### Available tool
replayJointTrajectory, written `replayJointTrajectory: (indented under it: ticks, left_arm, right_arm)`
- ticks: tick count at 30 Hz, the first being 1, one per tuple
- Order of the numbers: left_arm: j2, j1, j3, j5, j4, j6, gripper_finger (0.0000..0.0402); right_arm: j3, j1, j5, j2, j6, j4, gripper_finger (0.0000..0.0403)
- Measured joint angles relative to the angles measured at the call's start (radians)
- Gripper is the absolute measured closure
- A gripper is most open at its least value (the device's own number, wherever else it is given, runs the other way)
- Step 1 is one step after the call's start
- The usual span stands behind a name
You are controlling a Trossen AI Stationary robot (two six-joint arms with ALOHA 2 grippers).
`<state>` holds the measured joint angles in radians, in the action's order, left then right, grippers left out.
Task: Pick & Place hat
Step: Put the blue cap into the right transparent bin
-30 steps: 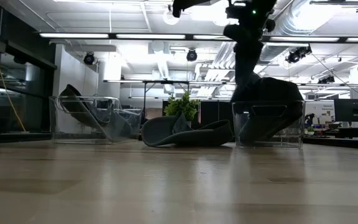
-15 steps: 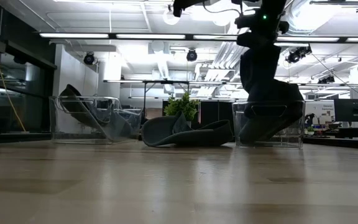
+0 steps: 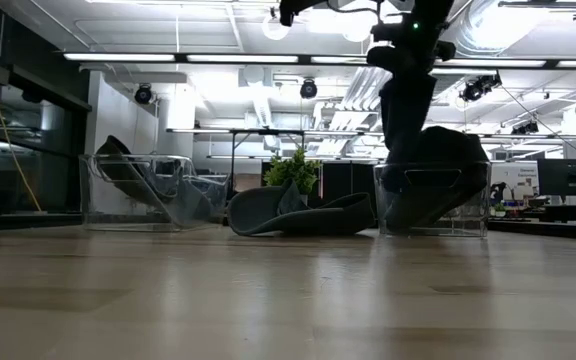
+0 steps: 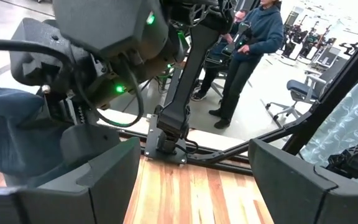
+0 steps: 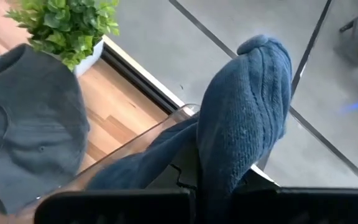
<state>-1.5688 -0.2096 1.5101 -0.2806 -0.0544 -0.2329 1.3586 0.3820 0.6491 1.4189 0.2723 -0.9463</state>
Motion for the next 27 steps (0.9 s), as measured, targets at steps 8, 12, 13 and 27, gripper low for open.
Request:
replayJointTrajectory:
  ticks: [8, 12, 13, 27]
  left_arm:
    - [0.000, 0.000, 0.000, 0.000, 0.000, 0.000, 0.0106]
    - [0.000, 0.000, 0.000, 0.000, 0.000, 0.000, 0.0106]
    - [0.000, 0.000, 0.000, 0.000, 0.000, 0.000, 0.0106]
    - [0.000, 0.000, 0.000, 0.000, -0.001, 0.000, 0.0106]
  right_arm:
    - [0.000, 0.000, 0.060, 0.102, 0.018, -0.006, 0.0403]
    - [0.000, 0.000, 0.076, 0.144, 0.042, -0.006, 0.0403]
    - [0.000, 0.000, 0.073, 0.152, 0.045, -0.006, 0.0403]
    - [0.001, 0.000, -0.072, 0.164, 0.203, -0.142, 0.0403]
